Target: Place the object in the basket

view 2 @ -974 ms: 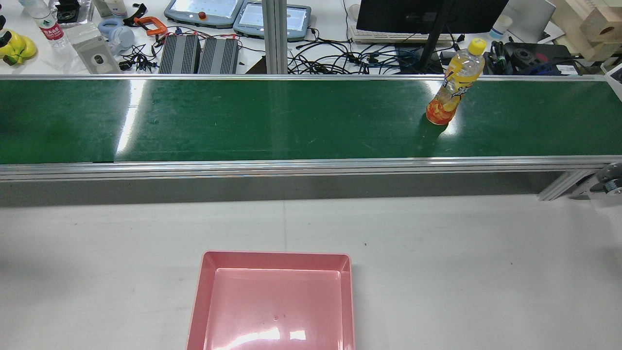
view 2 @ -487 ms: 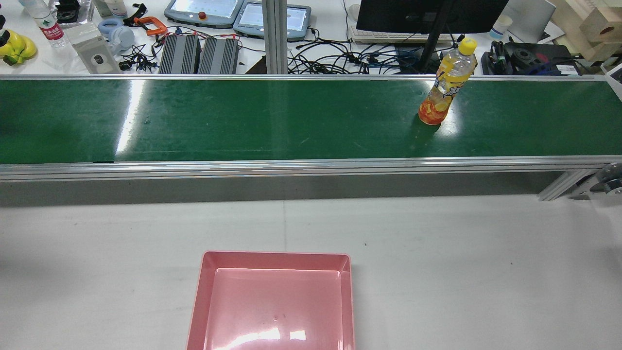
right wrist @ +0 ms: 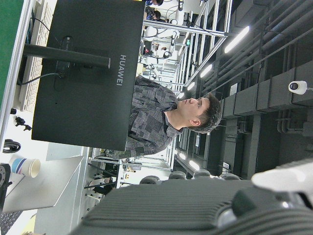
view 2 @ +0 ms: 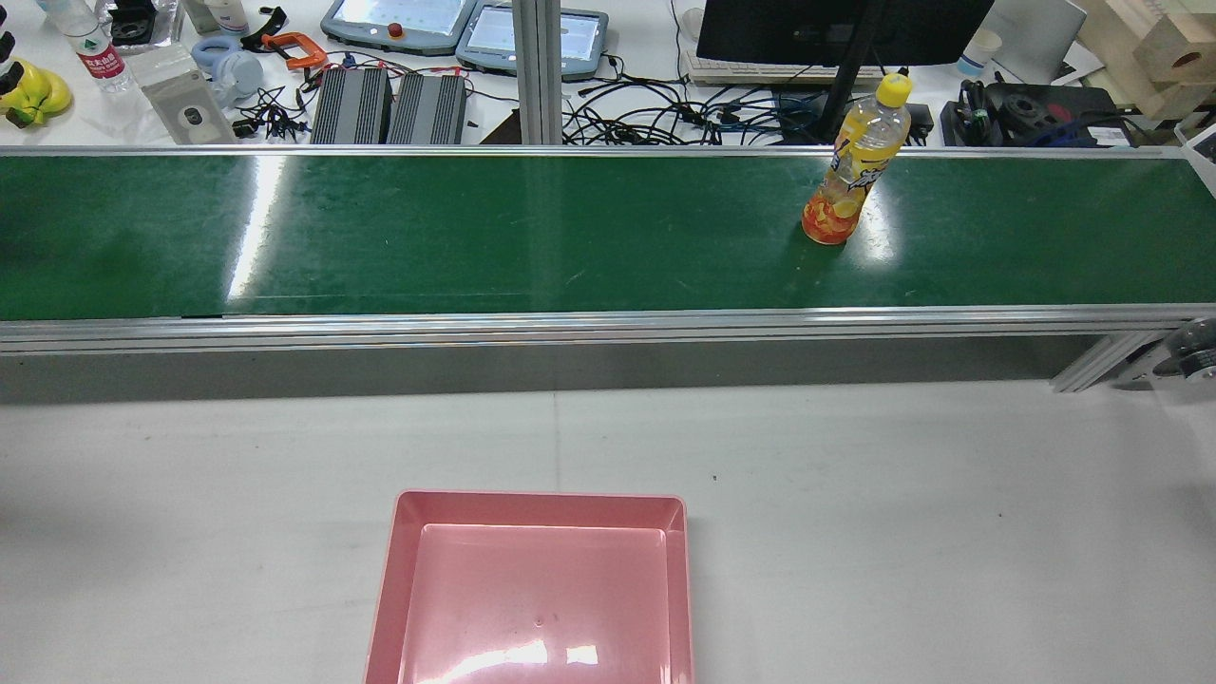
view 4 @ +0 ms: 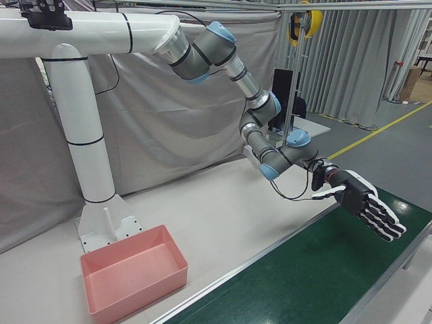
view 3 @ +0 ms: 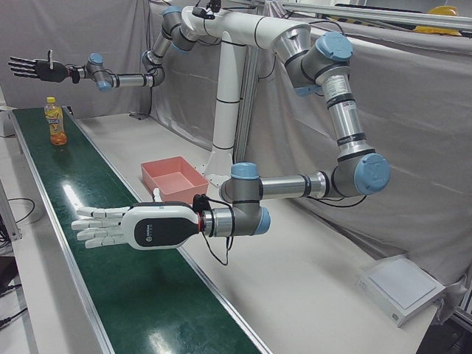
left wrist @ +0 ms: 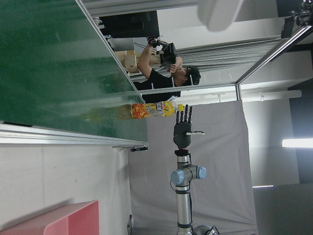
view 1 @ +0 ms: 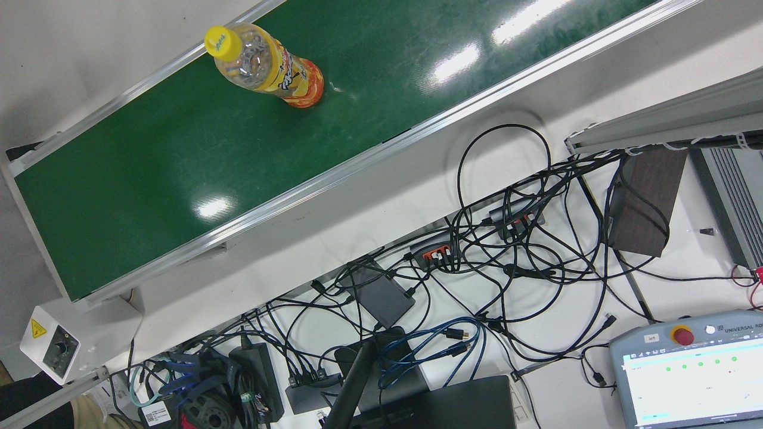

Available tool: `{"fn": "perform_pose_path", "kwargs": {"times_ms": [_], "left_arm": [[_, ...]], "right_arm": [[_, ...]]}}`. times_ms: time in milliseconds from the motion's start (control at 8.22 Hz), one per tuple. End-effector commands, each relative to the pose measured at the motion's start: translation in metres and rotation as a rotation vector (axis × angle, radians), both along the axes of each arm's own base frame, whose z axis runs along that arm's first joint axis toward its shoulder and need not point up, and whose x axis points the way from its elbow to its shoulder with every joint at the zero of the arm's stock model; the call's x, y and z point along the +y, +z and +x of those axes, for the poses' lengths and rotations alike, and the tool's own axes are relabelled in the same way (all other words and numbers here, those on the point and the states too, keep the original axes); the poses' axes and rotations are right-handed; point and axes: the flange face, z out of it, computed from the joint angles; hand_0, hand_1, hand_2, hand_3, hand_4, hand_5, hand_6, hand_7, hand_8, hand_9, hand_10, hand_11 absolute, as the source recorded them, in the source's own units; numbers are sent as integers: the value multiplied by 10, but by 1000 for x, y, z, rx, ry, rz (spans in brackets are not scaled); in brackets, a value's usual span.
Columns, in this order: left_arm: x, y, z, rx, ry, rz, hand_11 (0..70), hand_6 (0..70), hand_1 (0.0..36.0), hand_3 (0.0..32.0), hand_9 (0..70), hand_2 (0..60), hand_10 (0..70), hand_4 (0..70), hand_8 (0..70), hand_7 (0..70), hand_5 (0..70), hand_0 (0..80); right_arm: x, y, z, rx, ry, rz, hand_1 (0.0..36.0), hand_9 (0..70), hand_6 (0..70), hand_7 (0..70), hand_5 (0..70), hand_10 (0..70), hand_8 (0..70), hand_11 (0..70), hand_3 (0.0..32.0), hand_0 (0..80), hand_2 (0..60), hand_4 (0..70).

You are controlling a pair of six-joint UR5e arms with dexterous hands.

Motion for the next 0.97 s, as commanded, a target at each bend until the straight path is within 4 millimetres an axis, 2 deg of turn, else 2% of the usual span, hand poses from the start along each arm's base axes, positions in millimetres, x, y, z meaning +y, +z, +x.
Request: {"fn": "perform_pose_path", "kwargs": {"times_ms": [0,852], "left_arm": [[0,0,0,0,0,0,22,0,149,0,0,0,0,2,0,0,132,800],[0,0,1,-2,1,-1,19,0,149,0,0,0,0,3,0,0,136,800]], "right_arm": [[0,0,0,0,-1,0,0,0,0,0,0,0,0,0,0,0,0,0],[0,0,0,0,1,0,0,0,0,0,0,0,0,0,0,0,0,0]]}}
